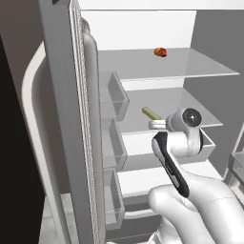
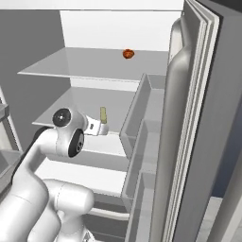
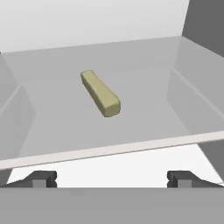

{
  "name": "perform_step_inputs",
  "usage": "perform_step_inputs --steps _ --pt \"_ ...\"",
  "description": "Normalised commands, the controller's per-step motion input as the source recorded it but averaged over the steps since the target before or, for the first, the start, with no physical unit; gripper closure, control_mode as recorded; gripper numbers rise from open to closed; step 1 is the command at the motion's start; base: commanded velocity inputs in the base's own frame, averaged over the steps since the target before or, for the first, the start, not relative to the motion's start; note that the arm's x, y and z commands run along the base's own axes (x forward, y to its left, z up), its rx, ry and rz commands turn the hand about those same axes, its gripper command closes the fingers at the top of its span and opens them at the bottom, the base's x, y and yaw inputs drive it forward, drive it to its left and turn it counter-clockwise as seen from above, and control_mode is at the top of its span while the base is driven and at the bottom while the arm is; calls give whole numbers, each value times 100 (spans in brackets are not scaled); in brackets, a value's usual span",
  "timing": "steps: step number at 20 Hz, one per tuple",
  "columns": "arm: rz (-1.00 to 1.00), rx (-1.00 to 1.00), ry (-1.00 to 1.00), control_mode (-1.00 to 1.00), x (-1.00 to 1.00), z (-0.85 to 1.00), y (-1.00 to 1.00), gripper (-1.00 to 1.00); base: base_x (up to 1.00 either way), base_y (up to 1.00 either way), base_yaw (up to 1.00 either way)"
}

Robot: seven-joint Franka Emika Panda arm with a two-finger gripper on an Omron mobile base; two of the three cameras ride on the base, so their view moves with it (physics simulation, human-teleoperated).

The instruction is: Retrieve the butter from the fridge and place it on a plate on the dining table. Then retrieve the butter knife by the fridge and place it near the plate.

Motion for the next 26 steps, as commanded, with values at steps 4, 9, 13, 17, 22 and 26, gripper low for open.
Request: perform_step_inputs --steps 4,9,13,17,22,26 --pt "1 -7 -1 -100 10 26 -5 -100 0 0 0" --pt "0 -1 3 -100 17 0 0 -100 0 0 0" --pt "0 0 0 -100 25 0 0 -100 0 0 0" --pt "2 0 0 -100 36 0 0 -100 0 0 0" --pt "6 0 0 -100 41 3 -4 -100 0 0 0" --pt "10 0 4 -100 43 1 -11 -100 0 0 0"
